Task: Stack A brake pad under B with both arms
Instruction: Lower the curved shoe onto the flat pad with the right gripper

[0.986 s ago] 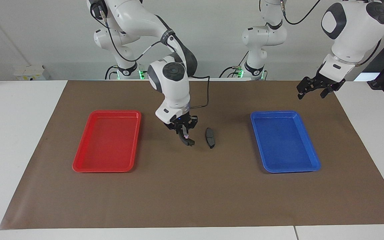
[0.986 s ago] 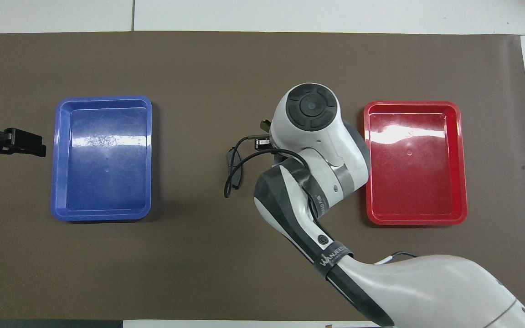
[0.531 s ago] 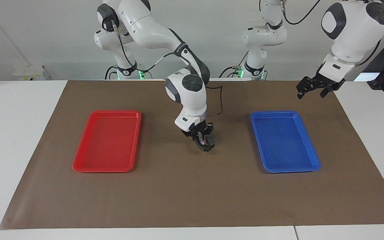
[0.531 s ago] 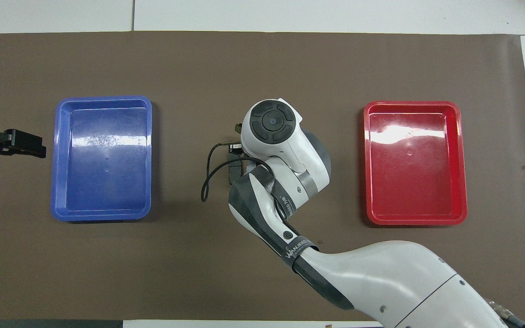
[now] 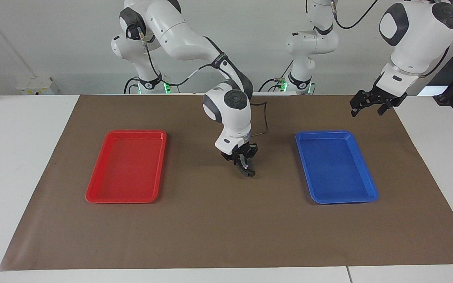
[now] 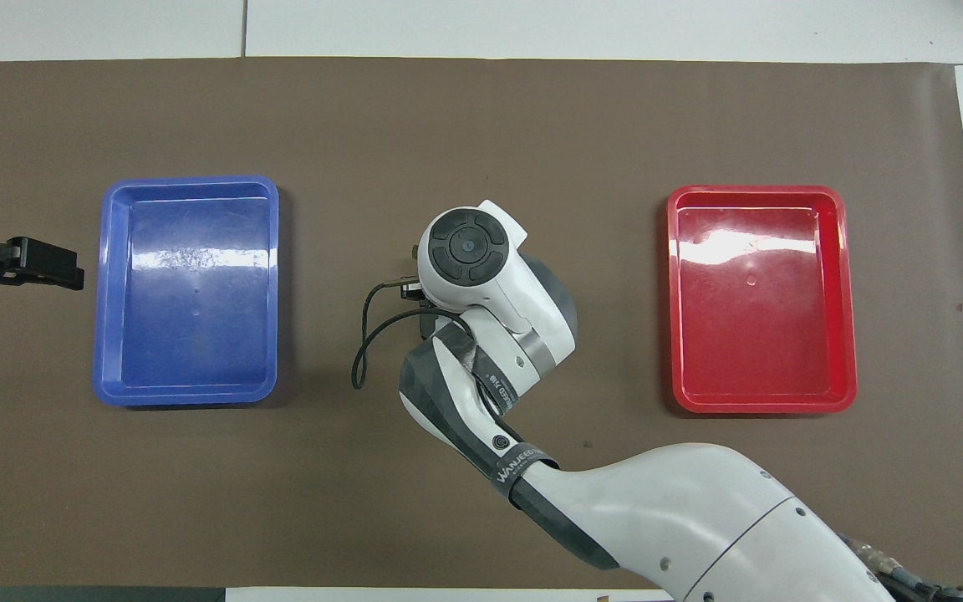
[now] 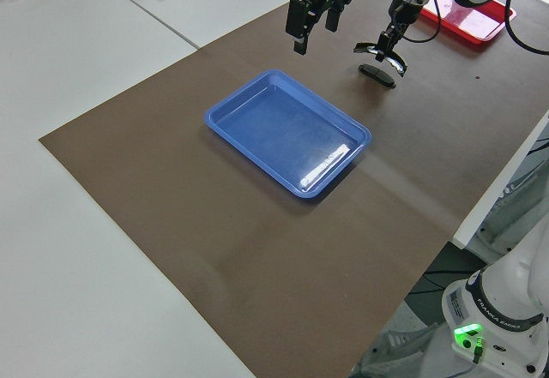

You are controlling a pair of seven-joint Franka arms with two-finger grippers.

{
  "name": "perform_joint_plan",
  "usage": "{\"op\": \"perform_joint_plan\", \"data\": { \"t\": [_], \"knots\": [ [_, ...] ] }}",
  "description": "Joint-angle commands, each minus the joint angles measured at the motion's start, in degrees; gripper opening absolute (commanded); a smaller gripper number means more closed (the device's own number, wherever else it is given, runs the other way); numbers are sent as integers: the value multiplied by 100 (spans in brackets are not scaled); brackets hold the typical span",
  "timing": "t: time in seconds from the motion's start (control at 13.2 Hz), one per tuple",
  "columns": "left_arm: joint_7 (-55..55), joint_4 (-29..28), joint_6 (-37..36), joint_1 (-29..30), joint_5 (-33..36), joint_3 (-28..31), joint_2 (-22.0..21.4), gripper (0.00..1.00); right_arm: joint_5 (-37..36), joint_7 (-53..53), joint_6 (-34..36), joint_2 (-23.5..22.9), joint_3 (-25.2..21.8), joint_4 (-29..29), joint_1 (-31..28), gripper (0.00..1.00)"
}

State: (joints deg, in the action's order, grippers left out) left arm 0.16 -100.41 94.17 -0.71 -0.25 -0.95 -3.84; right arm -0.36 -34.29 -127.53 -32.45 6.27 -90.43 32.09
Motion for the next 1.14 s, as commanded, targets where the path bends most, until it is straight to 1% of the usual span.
{"op": "perform_joint_plan", "data": {
  "t": [0.0,0.08,0.45,1.06],
  "knots": [
    [-25,-102,-31,10,8,7,-126,100,-44,-148,-113,-69,6,87,-1,0],
    [-25,-102,-31,10,8,7,-126,100,-44,-191,-236,-112,6,70,16,0],
    [-25,-102,-31,10,8,7,-126,100,-61,-271,-281,-218,6,52,104,0],
    [-25,-102,-31,10,8,7,-126,100,-113,-315,-298,-209,-11,8,78,0]
  ]
}}
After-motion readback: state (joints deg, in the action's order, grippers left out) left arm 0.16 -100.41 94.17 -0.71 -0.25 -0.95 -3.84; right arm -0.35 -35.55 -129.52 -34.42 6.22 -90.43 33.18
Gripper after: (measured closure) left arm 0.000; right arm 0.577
